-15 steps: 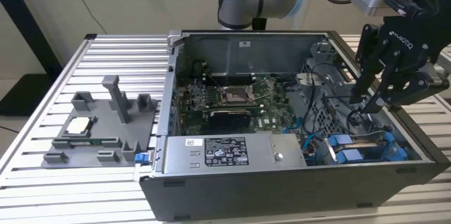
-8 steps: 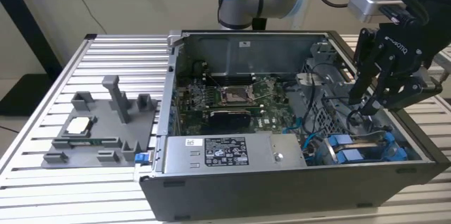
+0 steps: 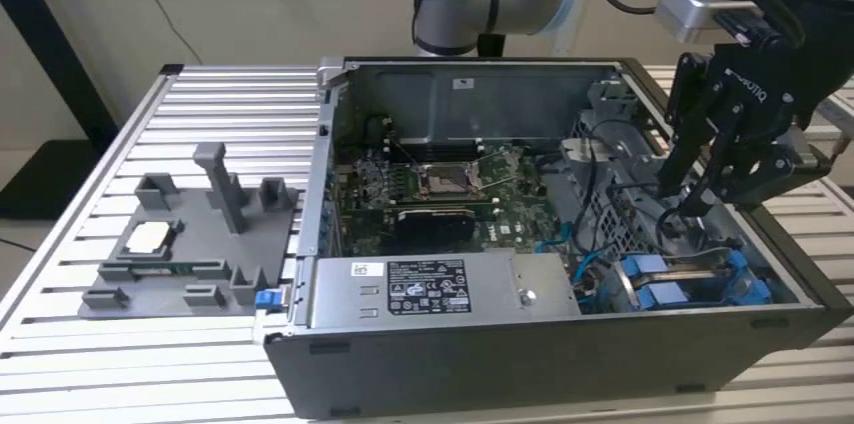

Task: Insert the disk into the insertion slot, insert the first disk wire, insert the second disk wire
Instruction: 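Insert the first disk wire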

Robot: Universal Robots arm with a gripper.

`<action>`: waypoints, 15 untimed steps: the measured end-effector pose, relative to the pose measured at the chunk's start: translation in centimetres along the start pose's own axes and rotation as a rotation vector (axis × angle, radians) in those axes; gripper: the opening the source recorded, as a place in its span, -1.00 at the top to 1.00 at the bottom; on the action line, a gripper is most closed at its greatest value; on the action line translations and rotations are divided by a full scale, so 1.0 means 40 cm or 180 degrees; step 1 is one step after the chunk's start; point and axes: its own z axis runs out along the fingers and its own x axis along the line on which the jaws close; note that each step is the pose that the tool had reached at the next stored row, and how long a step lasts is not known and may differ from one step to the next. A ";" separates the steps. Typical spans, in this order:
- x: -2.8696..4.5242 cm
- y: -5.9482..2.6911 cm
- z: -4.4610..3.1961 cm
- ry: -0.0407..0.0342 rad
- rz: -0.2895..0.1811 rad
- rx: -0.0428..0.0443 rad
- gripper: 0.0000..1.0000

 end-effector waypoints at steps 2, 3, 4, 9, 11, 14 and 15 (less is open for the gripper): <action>-0.002 0.000 -0.002 -0.0002 0.0000 -0.0003 0.07; -0.005 0.000 -0.002 -0.0002 0.0000 -0.0004 0.07; -0.007 0.000 -0.002 -0.0001 0.0000 -0.0004 0.07; -0.015 0.000 0.012 -0.0006 -0.0026 0.0034 0.07; -0.015 0.000 0.012 -0.0013 -0.0027 0.0037 0.07; -0.015 0.000 0.013 -0.0017 -0.0027 0.0037 0.07; -0.015 0.000 0.013 -0.0018 -0.0027 0.0037 0.11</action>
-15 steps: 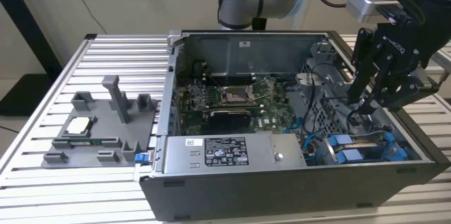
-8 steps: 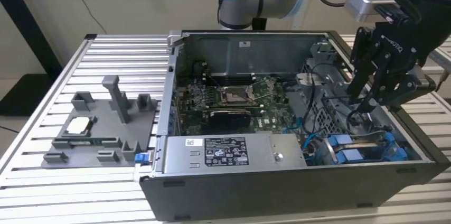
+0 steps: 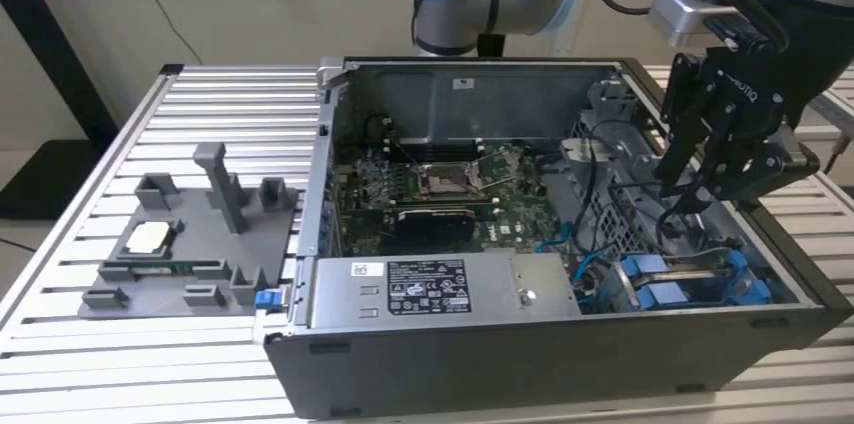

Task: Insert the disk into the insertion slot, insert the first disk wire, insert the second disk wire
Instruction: 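Insert the first disk wire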

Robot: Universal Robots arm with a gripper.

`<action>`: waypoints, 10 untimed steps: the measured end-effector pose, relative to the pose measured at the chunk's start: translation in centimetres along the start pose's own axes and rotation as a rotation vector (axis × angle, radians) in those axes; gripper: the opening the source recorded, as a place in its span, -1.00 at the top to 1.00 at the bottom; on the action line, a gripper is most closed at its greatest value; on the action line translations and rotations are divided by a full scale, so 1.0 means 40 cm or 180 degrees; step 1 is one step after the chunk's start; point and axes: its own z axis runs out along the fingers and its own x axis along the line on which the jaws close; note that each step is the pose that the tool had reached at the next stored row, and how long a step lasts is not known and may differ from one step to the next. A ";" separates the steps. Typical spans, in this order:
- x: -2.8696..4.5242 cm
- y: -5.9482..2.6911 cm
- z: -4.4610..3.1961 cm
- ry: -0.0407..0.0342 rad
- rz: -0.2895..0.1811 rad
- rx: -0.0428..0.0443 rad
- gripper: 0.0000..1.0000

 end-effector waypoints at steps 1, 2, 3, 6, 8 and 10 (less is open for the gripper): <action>0.000 0.000 0.000 0.0000 0.0000 0.0000 0.11; 0.000 0.000 0.000 -0.0002 0.0000 0.0000 0.23; 0.000 0.000 0.000 -0.0003 0.0000 0.0000 0.36; 0.000 0.000 0.000 -0.0006 0.0000 0.0000 0.49; 0.000 0.000 0.000 -0.0007 0.0000 0.0000 0.49; 0.000 0.000 0.000 -0.0009 0.0000 0.0000 0.53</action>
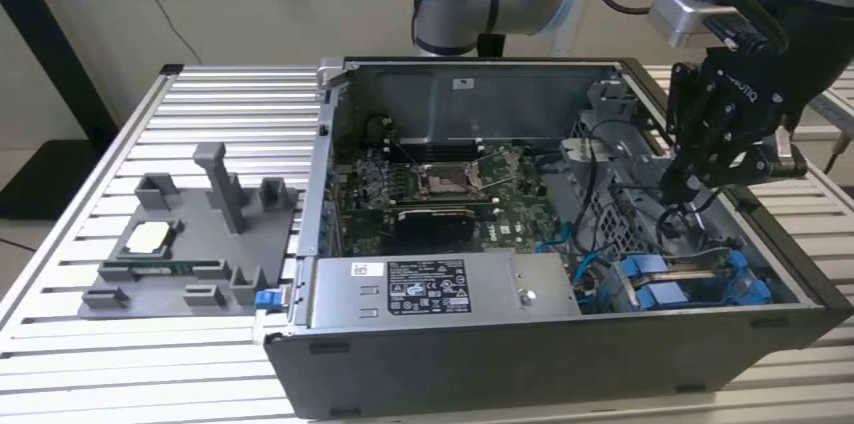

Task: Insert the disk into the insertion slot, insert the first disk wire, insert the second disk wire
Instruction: 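Insert the first disk wire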

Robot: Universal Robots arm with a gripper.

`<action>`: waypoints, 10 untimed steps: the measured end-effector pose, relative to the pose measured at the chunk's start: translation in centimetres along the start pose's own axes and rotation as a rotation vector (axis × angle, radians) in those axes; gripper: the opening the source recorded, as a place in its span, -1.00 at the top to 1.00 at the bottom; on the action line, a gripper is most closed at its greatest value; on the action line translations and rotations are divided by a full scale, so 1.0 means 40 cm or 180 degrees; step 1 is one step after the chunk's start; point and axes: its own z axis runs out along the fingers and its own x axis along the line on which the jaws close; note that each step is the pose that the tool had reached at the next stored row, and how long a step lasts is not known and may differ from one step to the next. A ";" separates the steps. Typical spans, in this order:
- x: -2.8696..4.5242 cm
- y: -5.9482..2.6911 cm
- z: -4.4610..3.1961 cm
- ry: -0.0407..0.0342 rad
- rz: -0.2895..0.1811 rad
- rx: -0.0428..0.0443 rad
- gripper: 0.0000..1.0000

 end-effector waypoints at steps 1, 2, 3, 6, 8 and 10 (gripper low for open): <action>0.000 0.000 0.000 -0.0001 0.0000 0.0000 0.62; 0.000 0.000 0.000 -0.0002 0.0000 0.0000 0.62; 0.000 0.000 0.000 -0.0003 0.0000 0.0000 0.62; 0.000 0.000 0.000 -0.0006 0.0000 0.0000 0.62; 0.000 0.000 0.000 -0.0008 0.0000 0.0000 0.62; 0.000 0.000 0.000 -0.0009 0.0000 0.0000 0.62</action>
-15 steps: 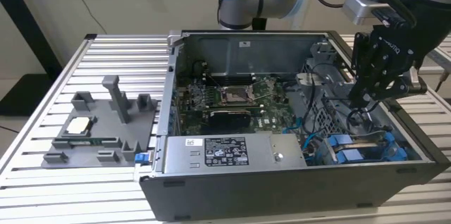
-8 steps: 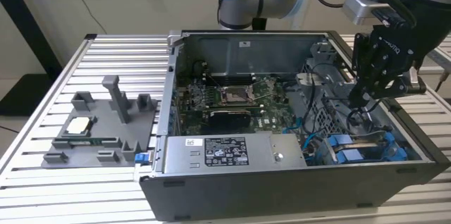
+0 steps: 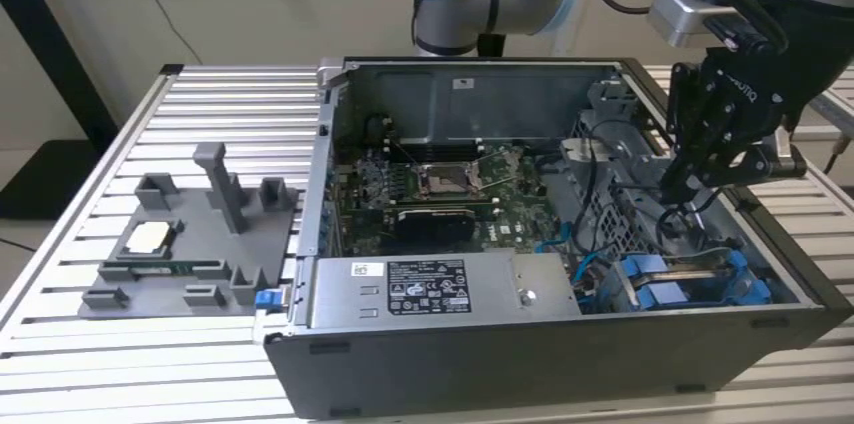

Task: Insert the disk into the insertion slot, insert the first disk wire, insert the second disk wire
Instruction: 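Insert the first disk wire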

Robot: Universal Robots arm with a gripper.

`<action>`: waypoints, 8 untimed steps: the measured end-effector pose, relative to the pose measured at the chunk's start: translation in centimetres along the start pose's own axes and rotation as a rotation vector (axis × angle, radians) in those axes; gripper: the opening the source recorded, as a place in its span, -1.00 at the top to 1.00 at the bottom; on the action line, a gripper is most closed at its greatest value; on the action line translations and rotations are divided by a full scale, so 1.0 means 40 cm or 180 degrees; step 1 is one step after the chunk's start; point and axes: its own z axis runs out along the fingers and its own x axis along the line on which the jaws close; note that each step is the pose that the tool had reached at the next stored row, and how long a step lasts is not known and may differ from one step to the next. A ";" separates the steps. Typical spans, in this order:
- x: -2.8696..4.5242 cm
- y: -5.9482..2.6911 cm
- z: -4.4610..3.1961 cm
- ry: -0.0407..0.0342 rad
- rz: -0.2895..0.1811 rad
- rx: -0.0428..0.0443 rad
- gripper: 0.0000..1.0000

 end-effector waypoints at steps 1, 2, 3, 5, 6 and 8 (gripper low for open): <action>0.000 0.000 0.000 -0.0001 0.0000 0.0000 0.62; 0.000 0.000 0.000 -0.0002 0.0000 0.0000 0.62; 0.000 0.000 0.000 -0.0003 0.0000 0.0000 0.62; 0.000 0.000 0.000 -0.0005 0.0000 0.0000 0.62; 0.000 0.000 0.000 -0.0006 0.0000 0.0000 0.62; 0.000 0.000 0.000 -0.0007 0.0000 0.0000 0.62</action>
